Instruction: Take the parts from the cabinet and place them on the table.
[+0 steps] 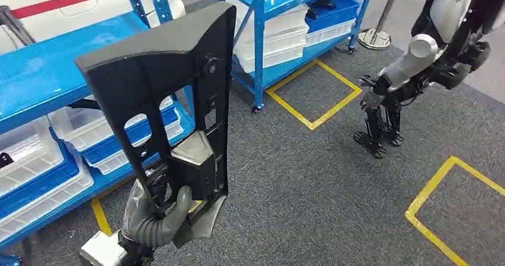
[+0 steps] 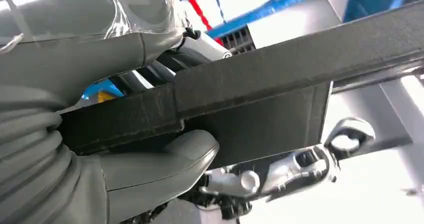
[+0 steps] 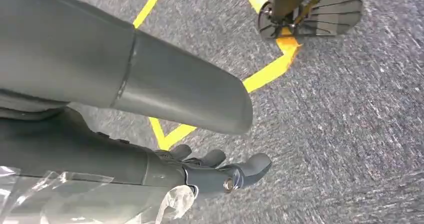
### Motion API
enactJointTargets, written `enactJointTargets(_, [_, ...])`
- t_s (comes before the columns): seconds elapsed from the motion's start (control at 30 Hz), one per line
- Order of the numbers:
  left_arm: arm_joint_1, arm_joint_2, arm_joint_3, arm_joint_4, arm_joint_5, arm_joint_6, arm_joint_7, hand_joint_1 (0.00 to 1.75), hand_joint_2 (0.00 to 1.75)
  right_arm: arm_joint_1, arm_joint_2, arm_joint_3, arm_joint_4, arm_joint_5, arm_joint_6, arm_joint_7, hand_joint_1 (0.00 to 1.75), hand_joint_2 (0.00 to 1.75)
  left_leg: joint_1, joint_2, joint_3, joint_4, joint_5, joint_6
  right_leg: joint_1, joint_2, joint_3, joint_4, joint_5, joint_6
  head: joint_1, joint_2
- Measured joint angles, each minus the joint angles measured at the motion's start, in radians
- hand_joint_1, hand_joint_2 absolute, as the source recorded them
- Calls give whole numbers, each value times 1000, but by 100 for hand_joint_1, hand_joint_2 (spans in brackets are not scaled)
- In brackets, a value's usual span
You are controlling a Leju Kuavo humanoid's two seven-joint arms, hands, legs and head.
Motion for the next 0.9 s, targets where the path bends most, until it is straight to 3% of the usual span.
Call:
enactJointTargets(0.07, [0,0,0,0,0,0,0,175,175,1,0,0,0,0,0,2,0,0,5,16,1,0,-1,-12,5,18,-5,1,3,-15,0,0])
enactJointTargets(0.1, [0,0,0,0,0,0,0,175,175,1,0,0,0,0,0,2,0,0,10,3,-6,10,-12,-19,0,23,-6,0,8,-23,0,0])
enactJointTargets(0.13, [0,0,0,0,0,-1,0,175,175,1,0,0,0,0,0,2,0,0,11,-28,-23,53,-47,-23,1,30,-9,0,10,-28,-1,0])
enactJointTargets(0.2, [1,0,0,0,1,-1,0,175,175,0,0,0,0,0,0,2,0,0,11,-53,-101,230,-137,-26,3,45,-16,0,15,-36,-4,0])
enactJointTargets(0.23, [2,0,0,0,2,-1,0,175,175,0,0,0,0,0,0,3,0,0,11,-56,-140,315,-167,-25,6,54,-20,0,17,-39,-4,0])
enactJointTargets(0.27, [4,0,0,0,2,-1,0,175,175,0,0,0,0,0,0,5,0,0,11,-57,-163,365,-177,-23,8,64,-22,0,18,-41,-4,0])
enactJointTargets(0.3, [5,0,0,0,2,-2,0,175,175,1,0,0,0,0,0,7,0,0,10,-59,-160,357,-161,-19,10,77,-22,1,20,-43,-5,0])
enactJointTargets(0.33, [5,0,0,1,2,-2,0,175,175,1,0,0,0,0,0,8,0,0,9,-61,-130,297,-123,-12,13,88,-21,1,20,-43,-5,0])
enactJointTargets(0.4, [3,0,0,1,3,-2,0,175,175,1,0,0,0,1,0,11,0,0,3,-82,-32,94,-27,7,17,111,-17,1,22,-42,-5,0])
enactJointTargets(0.43, [2,0,0,1,3,-3,0,175,175,2,6,0,0,1,2,12,0,0,1,-126,-3,25,-16,23,11,117,-21,0,23,-40,-5,0])
enactJointTargets(0.47, [2,-3,0,1,5,-3,0,175,175,0,5,0,0,1,2,14,0,0,2,-131,9,5,-14,20,22,128,-31,7,25,-35,-4,0])
enactJointTargets(0.5, [1,-3,0,1,6,-3,0,175,175,2,2,0,0,2,3,15,0,0,-1,-123,5,5,-12,11,9,136,-41,6,30,-28,-6,0])
enactJointTargets(0.57, [2,-4,-1,2,6,-5,0,175,175,5,1,0,1,3,6,20,0,0,-5,-110,2,3,-10,11,4,154,-44,6,37,-18,-7,0])
enactJointTargets(0.6, [0,-5,-1,2,6,-6,0,175,175,3,-5,0,1,5,7,23,0,0,5,-98,5,-6,-3,16,9,150,-47,10,31,-15,-10,0])
enactJointTargets(0.63, [1,-5,-1,2,6,-6,-1,175,175,3,-4,0,1,5,7,25,0,0,5,-92,7,-8,-2,17,10,101,-56,37,10,-8,-6,0])
enactJointTargets(0.67, [1,-5,-1,2,6,-6,-1,175,175,4,-3,0,1,6,9,27,0,0,7,-83,7,-8,-3,20,9,71,-86,104,-32,-1,-5,0])
enactJointTargets(0.73, [3,-5,-1,5,6,-6,-1,175,175,3,-3,0,1,8,9,32,0,0,9,-64,5,-7,-3,22,0,55,-170,279,-109,11,-4,0])
enactJointTargets(0.77, [5,-5,-2,7,6,-7,-1,175,175,3,-2,0,1,11,9,31,0,0,9,-54,4,-7,-3,21,-6,52,-199,341,-124,18,-4,0])
enactJointTargets(0.8, [7,-5,-2,8,6,-8,-1,175,175,3,-2,0,1,11,8,30,0,0,11,-44,5,-7,-4,21,-11,50,-201,346,-114,25,-4,0])
enactJointTargets(0.83, [8,-5,-2,9,6,-8,-1,175,175,3,-3,0,1,12,8,28,0,0,15,-36,6,-6,-5,19,-17,46,-175,298,-83,31,-4,0])
enactJointTargets(0.9, [7,-5,-2,9,6,-8,-1,175,175,3,-6,0,1,12,7,21,0,0,23,-22,8,1,-10,6,-27,24,-67,103,4,45,-4,0])
